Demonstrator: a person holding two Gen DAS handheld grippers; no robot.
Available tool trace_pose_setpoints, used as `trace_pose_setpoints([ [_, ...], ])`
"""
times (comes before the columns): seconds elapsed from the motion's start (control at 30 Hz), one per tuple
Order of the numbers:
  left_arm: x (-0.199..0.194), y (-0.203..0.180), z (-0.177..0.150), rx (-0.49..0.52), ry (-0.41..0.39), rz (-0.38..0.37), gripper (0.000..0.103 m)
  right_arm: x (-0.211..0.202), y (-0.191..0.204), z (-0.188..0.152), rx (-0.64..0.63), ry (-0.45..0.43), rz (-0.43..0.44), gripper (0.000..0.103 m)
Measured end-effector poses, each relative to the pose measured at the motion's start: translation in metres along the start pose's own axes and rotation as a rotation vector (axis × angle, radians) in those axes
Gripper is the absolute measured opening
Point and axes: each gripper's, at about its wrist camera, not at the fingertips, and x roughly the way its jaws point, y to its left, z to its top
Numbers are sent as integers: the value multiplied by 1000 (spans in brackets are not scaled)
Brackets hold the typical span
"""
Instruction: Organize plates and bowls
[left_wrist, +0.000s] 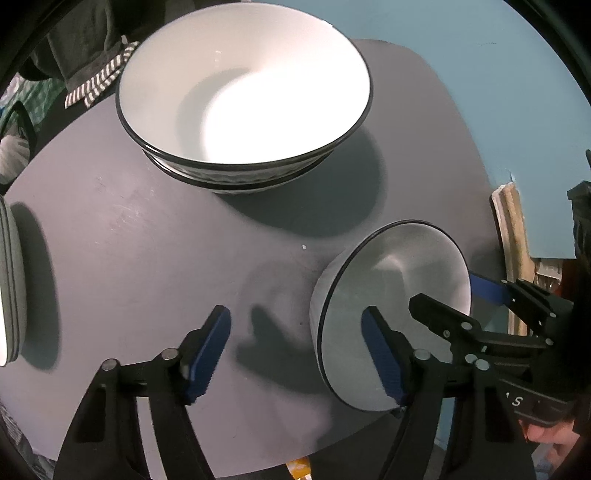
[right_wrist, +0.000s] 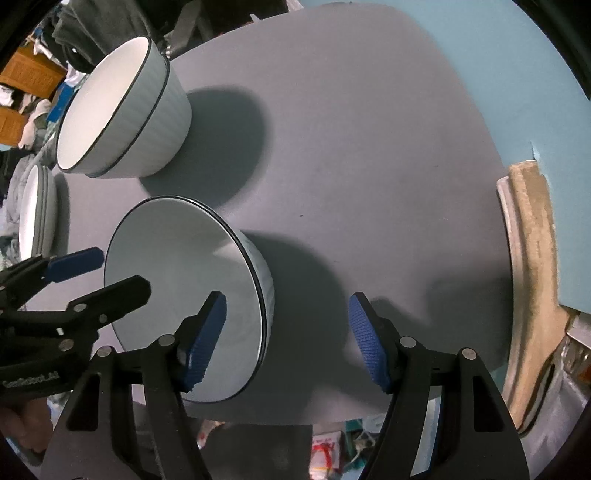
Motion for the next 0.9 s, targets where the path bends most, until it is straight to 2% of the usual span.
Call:
trace_pose_setpoints([
  [0.13,5,-1,-1,-9,11,-4,56,2,-1,-2,1,2,7,69],
  [0.3,13,-3,-3,-23,41,-21,32,7,-5,-4,6,15,31,48],
  [0.47,16,-1,-6,-41,46,-46,27,8,3,2,2,29,26,29],
  [0.57,17,-1,-6,-32,41,-42,21,8,0,4,20,35,45,21],
  [0.73,19,2,-6,-13,42,-62,14,8,3,7,31,49,67,13],
  [0.9,20,0,-3,15,45,-72,10,8,8,10,28,58,73,10],
])
